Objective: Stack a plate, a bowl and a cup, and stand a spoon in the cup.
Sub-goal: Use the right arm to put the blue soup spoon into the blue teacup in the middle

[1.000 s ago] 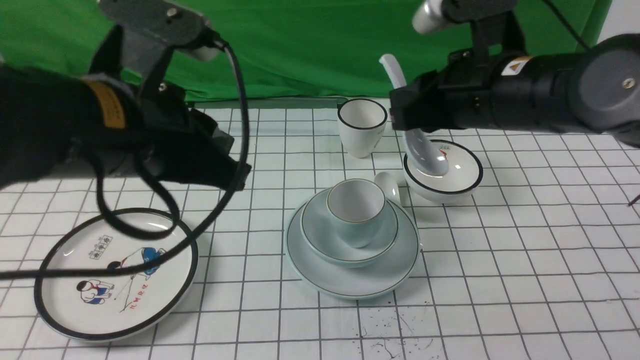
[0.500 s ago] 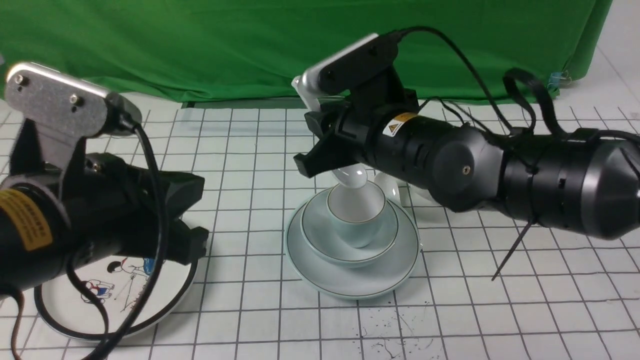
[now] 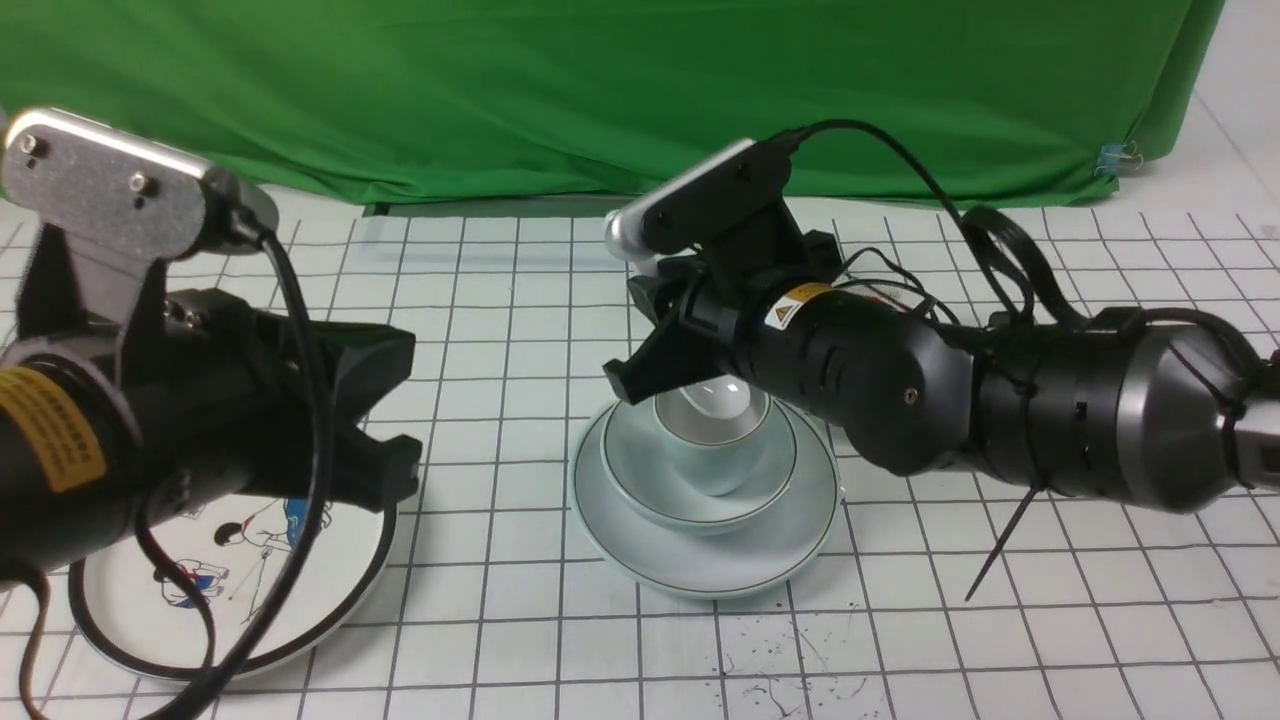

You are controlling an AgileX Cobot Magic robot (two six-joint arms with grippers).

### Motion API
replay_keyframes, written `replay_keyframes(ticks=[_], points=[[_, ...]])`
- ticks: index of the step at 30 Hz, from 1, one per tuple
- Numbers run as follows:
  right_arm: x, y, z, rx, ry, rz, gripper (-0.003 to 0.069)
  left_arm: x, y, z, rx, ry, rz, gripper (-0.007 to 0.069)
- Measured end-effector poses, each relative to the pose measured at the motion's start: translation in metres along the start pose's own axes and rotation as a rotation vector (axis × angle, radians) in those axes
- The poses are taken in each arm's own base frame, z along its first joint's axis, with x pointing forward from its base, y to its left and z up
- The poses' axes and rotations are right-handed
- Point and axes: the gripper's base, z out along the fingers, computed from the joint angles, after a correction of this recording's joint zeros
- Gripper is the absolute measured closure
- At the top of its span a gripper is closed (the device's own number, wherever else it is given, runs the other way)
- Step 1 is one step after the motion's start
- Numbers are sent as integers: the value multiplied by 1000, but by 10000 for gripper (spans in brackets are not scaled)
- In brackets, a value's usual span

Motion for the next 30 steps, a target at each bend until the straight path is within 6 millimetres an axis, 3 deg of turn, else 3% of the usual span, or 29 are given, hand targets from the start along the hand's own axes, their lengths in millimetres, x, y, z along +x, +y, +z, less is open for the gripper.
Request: replay_keyframes(ticks=[15,25,30], points=[[8,2,5,-4,23,-3,489,-3,0,0,3,-33,0,656],[8,2,4,-9,28,-3,397,-3,0,0,3,-33,-1,656],[-1,1,-5,-28,23,-11,393,-2,0,0,3,-21,-17,656]])
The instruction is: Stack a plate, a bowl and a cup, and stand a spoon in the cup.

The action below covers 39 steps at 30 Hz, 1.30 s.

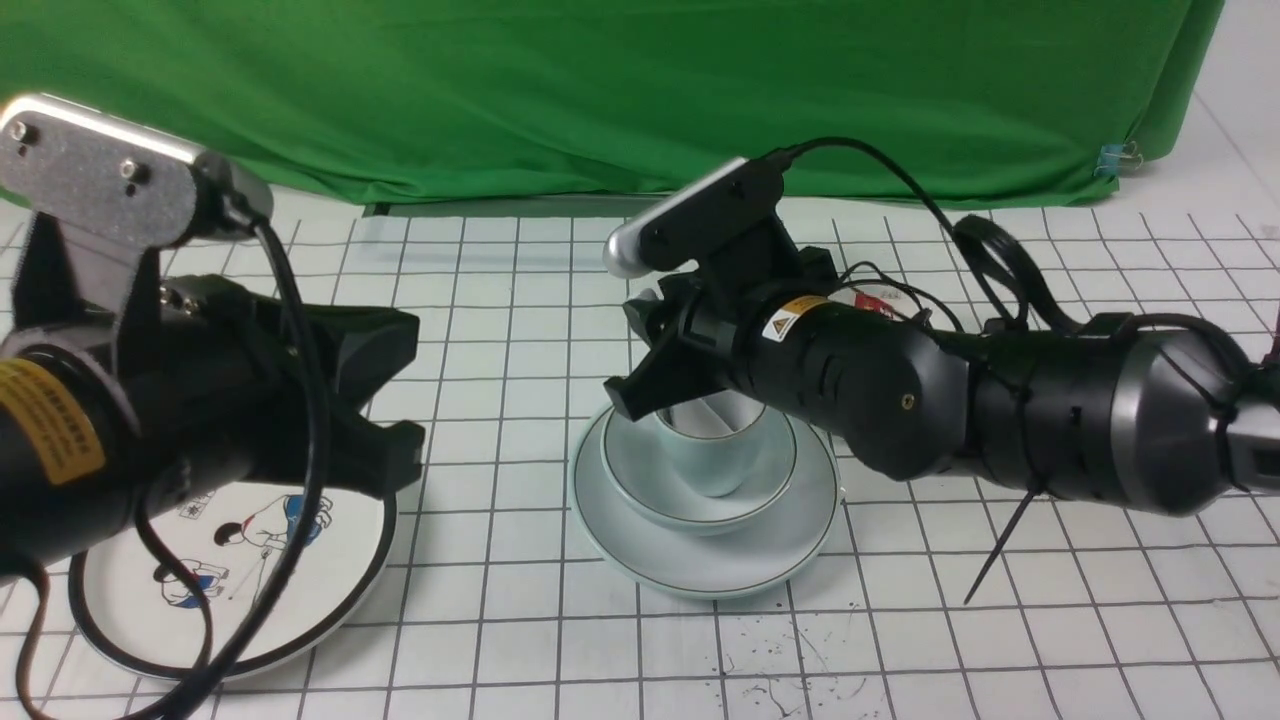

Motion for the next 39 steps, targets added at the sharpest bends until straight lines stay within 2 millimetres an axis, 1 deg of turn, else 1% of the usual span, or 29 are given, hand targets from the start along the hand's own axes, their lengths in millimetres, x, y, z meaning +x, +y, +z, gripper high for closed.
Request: replay_keyframes(ticks=[1,3,4,5,7,9,12,13,15,16,18,19,20,21,22,24,27,29,32,35,39], points=[[-1,0,-1,-3,1,-1,393,0,0,0,0,5,-5,656],[-20,-3,-21,-21,-35,-20,417,4,0,-4,-5,43,-27,656],[-21,-3,-23,-26,-34,-22,426,4,0,-5,-5,44,-29,656],[-36,-5,-40,-43,-63,-28,476,6,1,-11,-10,73,-30,656],[-56,-8,-68,-63,-110,-33,547,9,2,-26,-15,78,-23,656],[-72,-11,-96,-88,-149,-39,619,17,3,-42,-19,85,-22,656],[-94,-15,-145,-117,-226,-45,647,36,4,-66,-22,85,-26,656],[-96,-15,-148,-118,-231,-47,647,37,4,-70,-21,73,-26,656],[-101,-18,-180,-130,-275,-52,648,52,5,-88,-22,58,-46,656],[-101,-18,-194,-131,-293,-55,648,57,6,-97,-21,44,-55,656],[-93,-19,-221,-130,-322,-62,648,64,6,-114,-19,-2,-62,656],[-87,-19,-229,-133,-321,-63,648,66,7,-121,-17,-27,-63,656],[-87,-19,-234,-132,-331,-63,648,66,7,-122,-17,-30,-64,656],[-79,-19,-245,-136,-334,-66,648,67,7,-132,-15,-76,-63,656],[-72,-18,-250,-139,-331,-68,648,68,7,-138,-13,-104,-62,656],[-61,-17,-267,-138,-349,-69,648,69,7,-146,-9,-146,-63,655],[-42,-16,-286,-137,-366,-69,648,71,7,-154,-5,-185,-65,655],[-32,-15,-296,-137,-378,-68,645,71,7,-155,-5,-191,-65,655],[-23,-14,-305,-137,-392,-67,644,71,7,-155,-5,-188,-65,655],[-20,-14,-310,-138,-403,-60,643,71,7,-155,-5,-186,-64,655],[-20,-14,-311,-139,-404,-53,638,72,7,-155,-5,-185,-64,655]])
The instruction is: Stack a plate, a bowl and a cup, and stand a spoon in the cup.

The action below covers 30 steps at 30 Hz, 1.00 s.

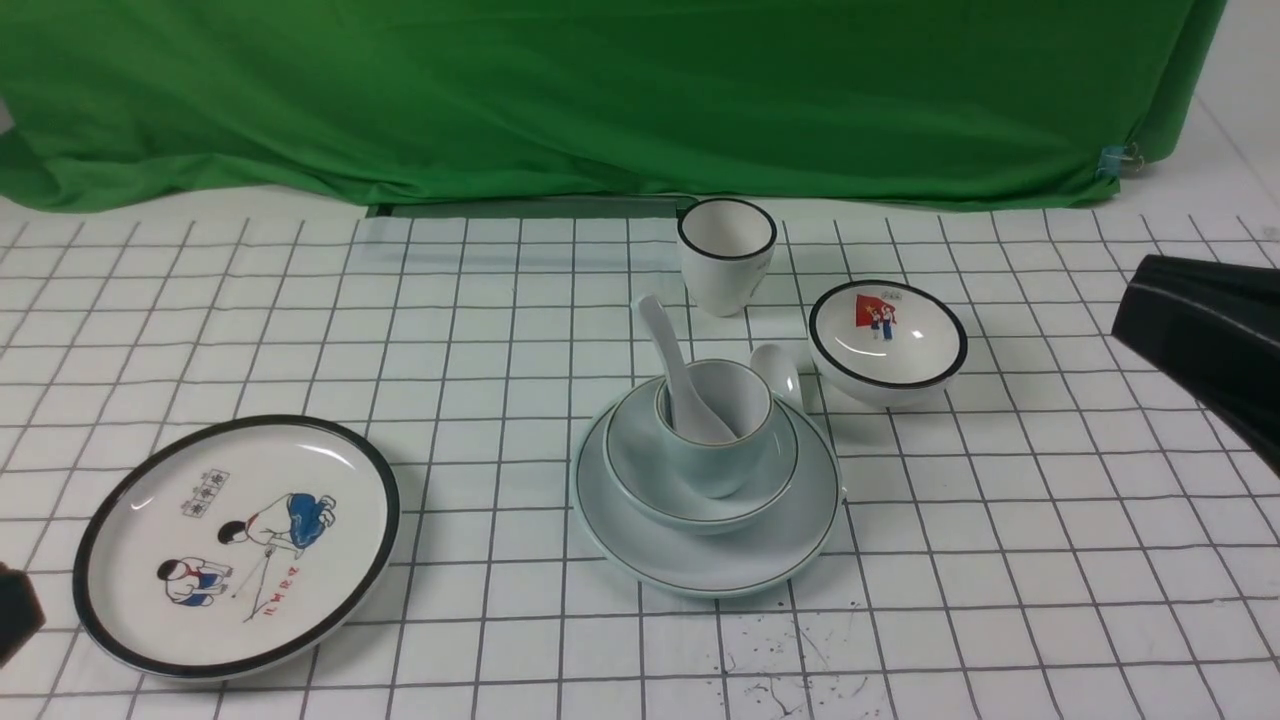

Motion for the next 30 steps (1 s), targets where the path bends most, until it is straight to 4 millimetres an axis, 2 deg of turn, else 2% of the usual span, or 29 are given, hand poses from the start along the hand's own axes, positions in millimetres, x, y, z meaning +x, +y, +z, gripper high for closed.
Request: replay_keyframes(ticks=[12,18,21,24,25,30], points=[[0,0,0,1,-2,2,609,0,0,0,1,0,-2,654],[9,1,-2,11,9,8,648,0,0,0,1,0,-2,654],[25,2,-10,51,3,38,648,0,0,0,2,-1,-2,654],[62,1,-26,159,6,112,648,0,0,0,2,-1,-2,654],[62,1,-26,159,6,112,648,0,0,0,2,-1,-2,654],[124,-4,-55,432,76,190,648,0,0,0,2,-1,-2,652]])
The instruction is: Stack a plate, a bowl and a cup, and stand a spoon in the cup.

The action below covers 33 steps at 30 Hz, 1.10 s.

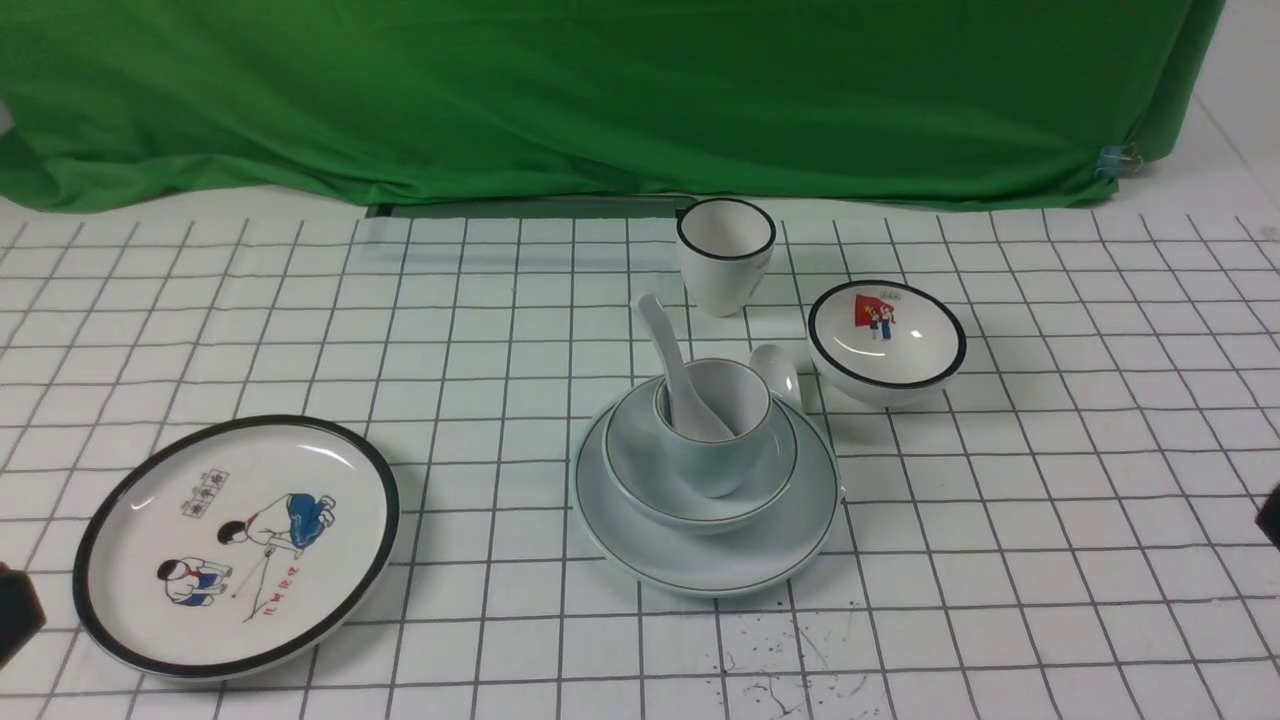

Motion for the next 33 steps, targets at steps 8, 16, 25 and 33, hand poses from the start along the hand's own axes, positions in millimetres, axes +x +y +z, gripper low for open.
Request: replay_keyframes(ticks=[8,16,25,33], points=[[59,-21,-19,371,52,2,649,0,0,0,0,0,0,652],[72,-23,-26,453,80,6,649,0,0,0,0,0,0,652],[81,-23,-27,461,173,27,649,0,0,0,0,0,0,652],[81,-23,-27,461,174,27,644,0,0,0,0,0,0,652]])
